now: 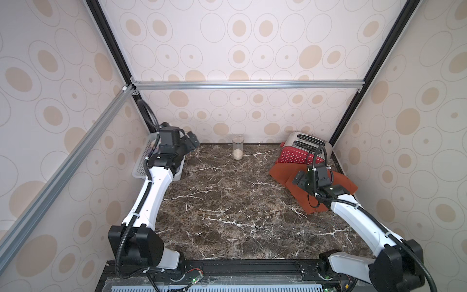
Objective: Roll up the skirts
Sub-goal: Pick up the skirt from the center of the board.
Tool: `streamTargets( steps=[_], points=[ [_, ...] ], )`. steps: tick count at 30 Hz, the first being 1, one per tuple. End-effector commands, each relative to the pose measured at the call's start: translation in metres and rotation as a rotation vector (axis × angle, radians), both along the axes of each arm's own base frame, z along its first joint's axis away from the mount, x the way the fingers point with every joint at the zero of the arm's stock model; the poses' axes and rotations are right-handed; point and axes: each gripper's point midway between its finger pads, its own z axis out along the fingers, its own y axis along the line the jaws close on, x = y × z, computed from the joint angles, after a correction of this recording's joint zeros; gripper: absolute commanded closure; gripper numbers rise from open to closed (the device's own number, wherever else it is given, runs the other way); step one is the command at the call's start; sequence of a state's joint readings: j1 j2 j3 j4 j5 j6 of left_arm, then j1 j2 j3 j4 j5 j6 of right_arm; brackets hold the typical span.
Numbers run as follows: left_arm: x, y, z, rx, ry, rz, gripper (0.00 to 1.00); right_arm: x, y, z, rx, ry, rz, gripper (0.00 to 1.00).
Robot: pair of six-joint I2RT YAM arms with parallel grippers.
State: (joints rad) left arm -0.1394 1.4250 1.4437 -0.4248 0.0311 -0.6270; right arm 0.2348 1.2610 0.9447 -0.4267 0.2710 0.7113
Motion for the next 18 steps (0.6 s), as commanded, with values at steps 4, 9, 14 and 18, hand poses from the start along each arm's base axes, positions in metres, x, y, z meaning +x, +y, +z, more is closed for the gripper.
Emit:
streamTargets(
  steps=[4, 9, 14, 18],
  points=[
    [-0.089, -0.084, -0.091, 0.286, 0.354, -0.448, 0.01, 0.030, 0.007, -0.038, -0.105, 0.222, 0.077, 0.00],
    [-0.115, -0.072, -0.125, 0.337, 0.435, -0.438, 0.01, 0.061, 0.010, -0.056, -0.132, 0.225, 0.069, 0.13],
    [-0.118, -0.076, -0.107, 0.290, 0.389, -0.442, 0.01, 0.076, 0.018, -0.076, -0.120, 0.236, 0.085, 0.82],
    [-0.122, -0.072, -0.097, 0.282, 0.350, -0.419, 0.01, 0.062, 0.032, -0.055, -0.060, 0.182, 0.116, 1.00]
  ],
)
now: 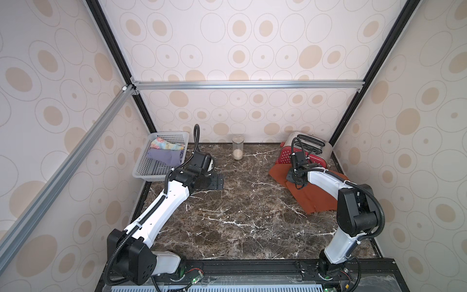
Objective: Roll up the skirts
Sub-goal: Pick up the skirt from the center of the board, then place the skirt at the center of the board.
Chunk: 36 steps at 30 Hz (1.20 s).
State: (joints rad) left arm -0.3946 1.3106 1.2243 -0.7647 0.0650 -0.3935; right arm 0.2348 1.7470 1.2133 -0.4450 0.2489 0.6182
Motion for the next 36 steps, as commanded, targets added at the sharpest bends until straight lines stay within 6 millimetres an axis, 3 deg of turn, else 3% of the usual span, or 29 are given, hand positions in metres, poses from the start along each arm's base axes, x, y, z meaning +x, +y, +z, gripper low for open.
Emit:
streamTargets(
  steps=[1, 6, 11, 15, 19, 21, 23, 27, 30, 32, 33, 36],
  points=[
    [-0.005, 0.008, 0.021, 0.004, -0.058, 0.011, 0.01, -0.011, 0.018, 0.037, 0.048, -0.091, 0.048, 1.00],
    [-0.010, 0.017, 0.038, 0.002, -0.112, 0.050, 0.03, -0.043, 0.074, 0.119, 0.139, -0.223, 0.238, 1.00],
    [-0.014, 0.021, 0.049, -0.022, -0.153, 0.076, 0.02, -0.093, 0.126, 0.209, 0.199, -0.353, 0.436, 1.00],
    [-0.015, 0.026, 0.053, -0.016, -0.184, 0.093, 0.01, -0.119, 0.146, 0.239, 0.275, -0.373, 0.504, 1.00],
    [-0.013, 0.032, 0.053, 0.019, -0.181, 0.109, 0.01, -0.124, 0.180, 0.254, 0.422, -0.384, 0.614, 1.00],
    [-0.011, 0.036, 0.049, 0.035, -0.173, 0.125, 0.01, -0.120, 0.194, 0.251, 0.464, -0.372, 0.641, 1.00],
    [-0.009, 0.040, 0.040, 0.062, -0.146, 0.143, 0.01, -0.107, 0.193, 0.234, 0.434, -0.336, 0.596, 1.00],
    [-0.003, 0.047, 0.023, 0.130, -0.089, 0.177, 0.01, -0.077, 0.176, 0.166, 0.301, -0.132, 0.496, 0.62],
    [0.001, 0.044, 0.007, 0.141, -0.042, 0.178, 0.01, -0.056, 0.139, 0.120, 0.297, -0.006, 0.355, 0.52],
    [0.003, 0.036, -0.007, 0.125, 0.006, 0.159, 0.01, -0.051, 0.115, 0.110, 0.298, -0.003, 0.289, 0.46],
    [0.003, 0.031, -0.015, 0.108, 0.040, 0.145, 0.01, -0.054, 0.114, 0.113, 0.309, -0.030, 0.305, 0.41],
    [-0.008, 0.016, -0.035, 0.048, 0.145, 0.108, 0.01, -0.074, 0.134, 0.113, 0.443, -0.086, 0.399, 0.32]
  ],
)
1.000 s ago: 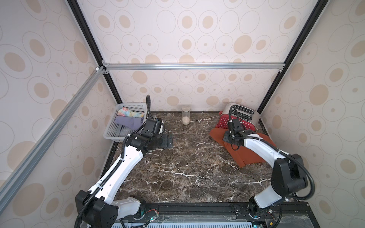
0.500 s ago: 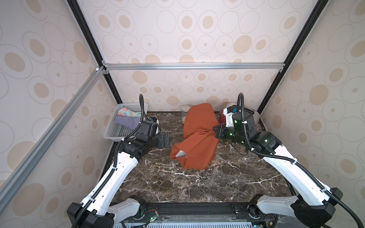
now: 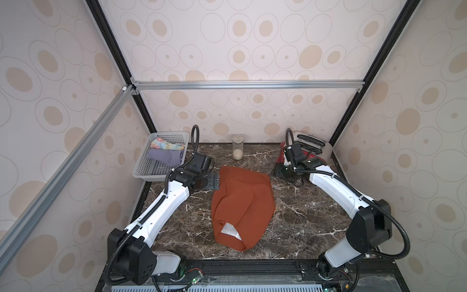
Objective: Roll up the skirts
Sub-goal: Place the skirt at the center of the board, then flatten out the skirt at the center of the board.
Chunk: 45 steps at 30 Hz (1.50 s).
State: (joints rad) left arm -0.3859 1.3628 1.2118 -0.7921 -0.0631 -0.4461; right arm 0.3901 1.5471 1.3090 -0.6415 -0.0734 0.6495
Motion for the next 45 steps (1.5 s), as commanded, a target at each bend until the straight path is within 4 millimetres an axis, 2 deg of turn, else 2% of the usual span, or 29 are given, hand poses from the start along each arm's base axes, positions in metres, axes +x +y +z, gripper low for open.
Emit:
streamTargets(
  steps=[1, 2, 4, 6, 9, 11, 14, 16, 19, 20, 22, 23, 24, 26, 28, 30, 35, 37, 38, 40, 41, 43, 45],
  points=[
    [-0.021, -0.015, -0.019, -0.097, 0.126, -0.026, 0.01, -0.035, 0.041, 0.022, 0.215, -0.057, 0.145, 0.28],
    [-0.029, -0.021, -0.027, -0.129, 0.158, -0.043, 0.01, -0.048, 0.053, 0.015, 0.245, -0.033, 0.192, 0.22],
    [-0.051, -0.039, -0.041, -0.197, 0.236, -0.103, 0.01, -0.084, 0.079, -0.008, 0.217, 0.051, 0.301, 0.21],
    [-0.079, -0.047, -0.058, -0.221, 0.333, -0.135, 0.01, -0.129, 0.108, -0.039, 0.147, 0.167, 0.419, 0.23],
    [-0.116, -0.047, -0.075, -0.194, 0.403, -0.144, 0.01, -0.186, 0.141, -0.077, -0.006, 0.293, 0.532, 0.30],
    [-0.131, -0.048, -0.084, -0.210, 0.408, -0.148, 0.01, -0.208, 0.154, -0.096, -0.113, 0.318, 0.522, 0.32],
    [-0.139, -0.053, -0.100, -0.278, 0.415, -0.124, 0.01, -0.227, 0.176, -0.115, -0.201, 0.319, 0.528, 0.35],
    [-0.134, -0.058, -0.110, -0.306, 0.402, -0.107, 0.02, -0.227, 0.179, -0.121, -0.298, 0.279, 0.512, 0.34],
    [-0.120, -0.072, -0.123, -0.374, 0.375, -0.086, 0.10, -0.228, 0.179, -0.134, -0.393, 0.276, 0.493, 0.35],
    [-0.116, -0.076, -0.127, -0.391, 0.372, -0.082, 0.17, -0.228, 0.178, -0.140, -0.405, 0.287, 0.483, 0.39],
    [-0.109, -0.078, -0.137, -0.391, 0.366, -0.070, 0.39, -0.229, 0.172, -0.146, -0.412, 0.292, 0.454, 0.64],
    [-0.104, -0.080, -0.138, -0.385, 0.357, -0.071, 0.57, -0.228, 0.170, -0.144, -0.396, 0.274, 0.444, 0.76],
    [-0.099, -0.081, -0.137, -0.382, 0.347, -0.074, 0.71, -0.227, 0.171, -0.140, -0.366, 0.253, 0.441, 0.84],
    [-0.085, -0.085, -0.123, -0.375, 0.302, -0.088, 0.97, -0.221, 0.170, -0.123, -0.304, 0.187, 0.435, 0.93],
    [-0.071, -0.084, -0.102, -0.352, 0.239, -0.087, 1.00, -0.210, 0.160, -0.104, -0.299, 0.140, 0.411, 1.00],
    [-0.057, -0.078, -0.078, -0.313, 0.167, -0.074, 1.00, -0.199, 0.153, -0.088, -0.269, 0.106, 0.409, 1.00],
    [-0.034, -0.057, -0.010, -0.228, 0.004, -0.065, 1.00, -0.167, 0.146, -0.042, -0.036, 0.029, 0.391, 1.00],
    [-0.031, -0.062, 0.012, -0.247, -0.041, -0.111, 1.00, -0.163, 0.152, -0.024, 0.005, -0.033, 0.423, 1.00],
    [-0.030, -0.067, 0.021, -0.258, -0.052, -0.141, 1.00, -0.164, 0.157, -0.020, 0.030, -0.035, 0.442, 0.93],
    [-0.031, -0.071, 0.031, -0.257, -0.046, -0.178, 1.00, -0.169, 0.168, -0.028, 0.071, 0.006, 0.454, 0.64],
    [-0.032, -0.073, 0.035, -0.255, -0.039, -0.198, 1.00, -0.172, 0.172, -0.038, 0.075, 0.040, 0.447, 0.56],
    [-0.036, -0.073, 0.036, -0.256, -0.023, -0.212, 1.00, -0.177, 0.173, -0.063, 0.047, 0.121, 0.404, 0.49],
    [-0.045, -0.069, 0.030, -0.249, 0.001, -0.213, 0.98, -0.182, 0.168, -0.091, -0.002, 0.207, 0.355, 0.47]
  ],
)
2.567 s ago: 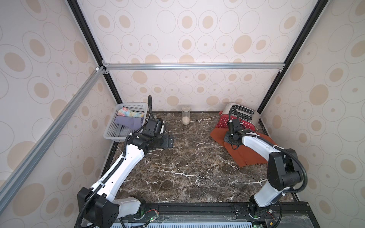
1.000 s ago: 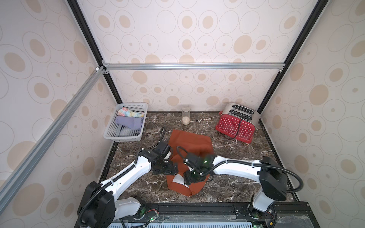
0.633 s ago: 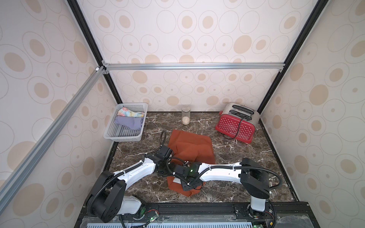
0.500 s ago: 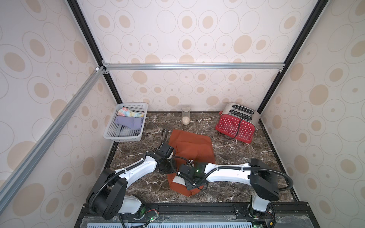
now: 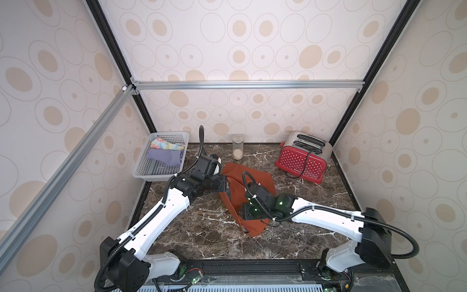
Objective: Roll up the skirts
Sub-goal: Flatten out the skirt at the center of the board.
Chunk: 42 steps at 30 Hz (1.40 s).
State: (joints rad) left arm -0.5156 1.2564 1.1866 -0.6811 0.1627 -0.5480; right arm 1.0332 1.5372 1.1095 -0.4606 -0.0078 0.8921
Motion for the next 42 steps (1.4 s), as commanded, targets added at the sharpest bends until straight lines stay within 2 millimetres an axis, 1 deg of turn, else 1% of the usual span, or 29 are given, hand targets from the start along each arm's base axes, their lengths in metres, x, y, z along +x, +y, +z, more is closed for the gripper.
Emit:
streamTargets(
  steps=[1, 3, 4, 6, 7, 8, 9, 10, 12, 14, 15, 17, 19, 21, 22, 24, 25, 26, 28, 29, 30, 32, 33, 35, 36, 37, 38, 40, 42],
  points=[
    [-0.024, 0.017, -0.019, 0.083, 0.087, -0.023, 0.95, -0.017, -0.006, -0.053, -0.096, 0.153, -0.050, 0.46],
    [-0.040, 0.036, -0.039, 0.149, 0.163, 0.029, 0.92, -0.026, 0.003, -0.067, -0.112, 0.165, -0.028, 0.43],
    [-0.051, 0.047, -0.051, 0.182, 0.209, 0.065, 0.89, -0.031, 0.011, -0.072, -0.121, 0.169, -0.005, 0.39],
    [-0.067, 0.059, -0.073, 0.188, 0.262, 0.125, 0.83, -0.040, 0.023, -0.080, -0.166, 0.185, 0.060, 0.38],
    [-0.074, 0.065, -0.087, 0.183, 0.276, 0.162, 0.73, -0.042, 0.027, -0.083, -0.205, 0.176, 0.079, 0.38],
    [-0.079, 0.073, -0.096, 0.188, 0.276, 0.204, 0.63, -0.042, 0.031, -0.086, -0.237, 0.160, 0.096, 0.37],
    [-0.083, 0.079, -0.104, 0.190, 0.272, 0.234, 0.62, -0.041, 0.033, -0.089, -0.268, 0.144, 0.101, 0.36],
    [-0.088, 0.086, -0.110, 0.190, 0.272, 0.263, 0.58, -0.041, 0.035, -0.093, -0.293, 0.138, 0.108, 0.35],
    [-0.092, 0.093, -0.116, 0.181, 0.269, 0.309, 0.40, -0.041, 0.036, -0.102, -0.327, 0.145, 0.110, 0.35],
    [-0.096, 0.092, -0.121, 0.148, 0.276, 0.317, 0.30, -0.040, 0.032, -0.109, -0.373, 0.140, 0.098, 0.36],
    [-0.099, 0.088, -0.125, 0.122, 0.286, 0.309, 0.26, -0.038, 0.028, -0.113, -0.403, 0.131, 0.088, 0.39],
    [-0.103, 0.087, -0.136, 0.117, 0.307, 0.307, 0.19, -0.036, 0.021, -0.115, -0.441, 0.116, 0.071, 0.49],
    [-0.103, 0.087, -0.146, 0.125, 0.316, 0.308, 0.13, -0.034, 0.014, -0.117, -0.468, 0.103, 0.054, 0.64],
    [-0.100, 0.082, -0.153, 0.114, 0.316, 0.288, 0.09, -0.034, 0.012, -0.121, -0.477, 0.104, 0.043, 0.74],
    [-0.098, 0.080, -0.157, 0.117, 0.320, 0.278, 0.09, -0.033, 0.010, -0.122, -0.485, 0.106, 0.042, 0.78],
    [-0.095, 0.080, -0.164, 0.146, 0.329, 0.268, 0.09, -0.034, 0.010, -0.123, -0.483, 0.104, 0.039, 0.85],
    [-0.096, 0.082, -0.171, 0.170, 0.349, 0.266, 0.10, -0.033, 0.009, -0.122, -0.481, 0.101, 0.035, 0.89],
    [-0.089, 0.078, -0.173, 0.155, 0.333, 0.267, 0.11, -0.033, 0.008, -0.120, -0.477, 0.094, 0.033, 0.93],
    [-0.085, 0.068, -0.184, 0.118, 0.346, 0.256, 0.15, -0.030, 0.008, -0.113, -0.449, 0.070, 0.023, 1.00],
    [-0.084, 0.065, -0.187, 0.103, 0.354, 0.256, 0.17, -0.029, 0.007, -0.109, -0.437, 0.058, 0.018, 1.00],
    [-0.083, 0.062, -0.190, 0.095, 0.362, 0.253, 0.23, -0.026, 0.006, -0.103, -0.426, 0.040, 0.011, 1.00],
    [-0.082, 0.064, -0.193, 0.111, 0.366, 0.263, 0.38, -0.022, 0.008, -0.089, -0.386, 0.003, 0.007, 1.00],
    [-0.081, 0.066, -0.193, 0.117, 0.360, 0.267, 0.47, -0.020, 0.009, -0.083, -0.360, -0.014, 0.003, 0.99],
    [-0.082, 0.070, -0.193, 0.137, 0.355, 0.274, 0.65, -0.016, 0.015, -0.075, -0.314, -0.017, -0.005, 0.85],
    [-0.081, 0.072, -0.192, 0.144, 0.349, 0.279, 0.75, -0.015, 0.022, -0.072, -0.285, -0.012, -0.003, 0.81],
    [-0.081, 0.072, -0.190, 0.144, 0.341, 0.280, 0.83, -0.012, 0.026, -0.071, -0.257, -0.005, -0.016, 0.76],
    [-0.081, 0.072, -0.189, 0.141, 0.336, 0.279, 0.86, -0.009, 0.028, -0.071, -0.239, 0.000, -0.041, 0.70],
    [-0.080, 0.072, -0.187, 0.129, 0.324, 0.281, 0.87, -0.004, 0.029, -0.072, -0.218, 0.004, -0.084, 0.68],
    [-0.080, 0.072, -0.183, 0.118, 0.311, 0.285, 0.89, -0.004, 0.032, -0.077, -0.236, 0.024, -0.074, 0.67]
  ],
)
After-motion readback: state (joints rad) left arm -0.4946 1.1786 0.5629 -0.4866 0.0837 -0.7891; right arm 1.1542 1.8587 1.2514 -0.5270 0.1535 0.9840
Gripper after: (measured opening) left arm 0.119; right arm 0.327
